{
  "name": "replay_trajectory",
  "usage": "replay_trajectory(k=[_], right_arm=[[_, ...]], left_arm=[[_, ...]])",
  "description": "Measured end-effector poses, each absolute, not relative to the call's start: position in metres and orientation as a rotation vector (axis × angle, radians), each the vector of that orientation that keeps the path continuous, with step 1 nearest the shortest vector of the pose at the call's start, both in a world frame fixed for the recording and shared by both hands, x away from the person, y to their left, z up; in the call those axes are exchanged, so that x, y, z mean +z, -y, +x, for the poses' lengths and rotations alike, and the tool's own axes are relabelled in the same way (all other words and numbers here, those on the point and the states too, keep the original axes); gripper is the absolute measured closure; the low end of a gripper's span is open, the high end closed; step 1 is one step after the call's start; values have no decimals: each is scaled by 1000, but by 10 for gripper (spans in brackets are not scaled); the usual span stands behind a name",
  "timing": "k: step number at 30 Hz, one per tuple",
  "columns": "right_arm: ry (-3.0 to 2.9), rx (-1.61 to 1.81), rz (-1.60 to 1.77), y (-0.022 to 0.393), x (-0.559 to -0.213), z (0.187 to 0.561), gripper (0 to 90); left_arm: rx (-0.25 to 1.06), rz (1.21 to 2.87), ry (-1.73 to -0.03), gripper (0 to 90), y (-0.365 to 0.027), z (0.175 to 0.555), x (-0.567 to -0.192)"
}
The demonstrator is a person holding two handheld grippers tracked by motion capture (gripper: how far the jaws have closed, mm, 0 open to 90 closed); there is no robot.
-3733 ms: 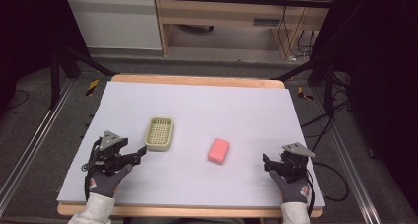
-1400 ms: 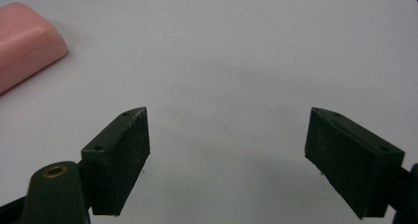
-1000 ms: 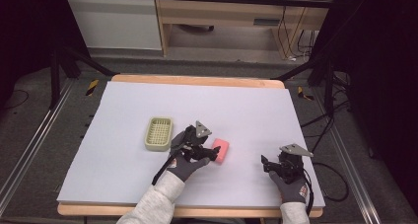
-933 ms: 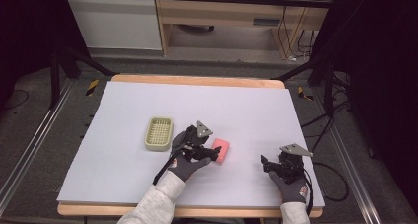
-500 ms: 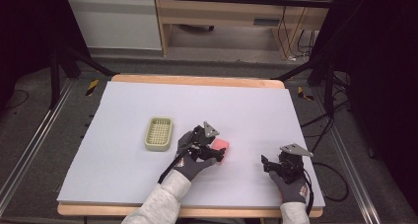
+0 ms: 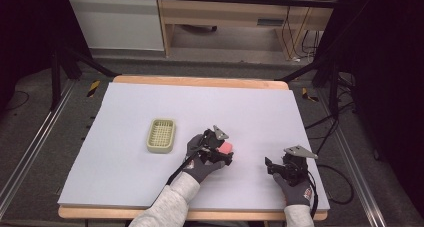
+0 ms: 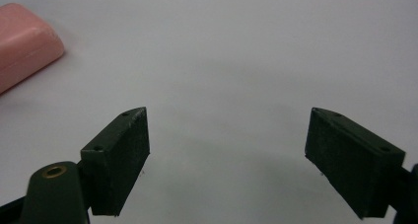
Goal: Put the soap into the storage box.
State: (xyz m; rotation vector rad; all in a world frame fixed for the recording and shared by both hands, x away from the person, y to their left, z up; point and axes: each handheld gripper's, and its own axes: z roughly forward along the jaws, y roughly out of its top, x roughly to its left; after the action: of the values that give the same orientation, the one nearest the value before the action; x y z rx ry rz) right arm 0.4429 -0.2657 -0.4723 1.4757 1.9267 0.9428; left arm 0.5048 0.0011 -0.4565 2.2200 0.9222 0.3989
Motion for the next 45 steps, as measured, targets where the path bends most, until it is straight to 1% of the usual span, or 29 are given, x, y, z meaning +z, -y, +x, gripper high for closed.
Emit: replay_trajectory(k=[8,18,23,31,45], right_arm=[[-1931,942,1480,265,-473,443,172],[-1933,942,1479,265,-473,443,172],[-1933,942,1481,265,-473,443,173],[-1933,937,1479,265,-473,444,173],[-1933,936,1478,265,-473,444,173]], left_arm=[[384,2237,-945,179,3,508,-465],[368,2256,-956,217,6,510,-472],[366,2263,-970,261,7,510,-475],[385,2273,-974,360,6,509,-473],[352,2294,-958,370,1,510,-470]])
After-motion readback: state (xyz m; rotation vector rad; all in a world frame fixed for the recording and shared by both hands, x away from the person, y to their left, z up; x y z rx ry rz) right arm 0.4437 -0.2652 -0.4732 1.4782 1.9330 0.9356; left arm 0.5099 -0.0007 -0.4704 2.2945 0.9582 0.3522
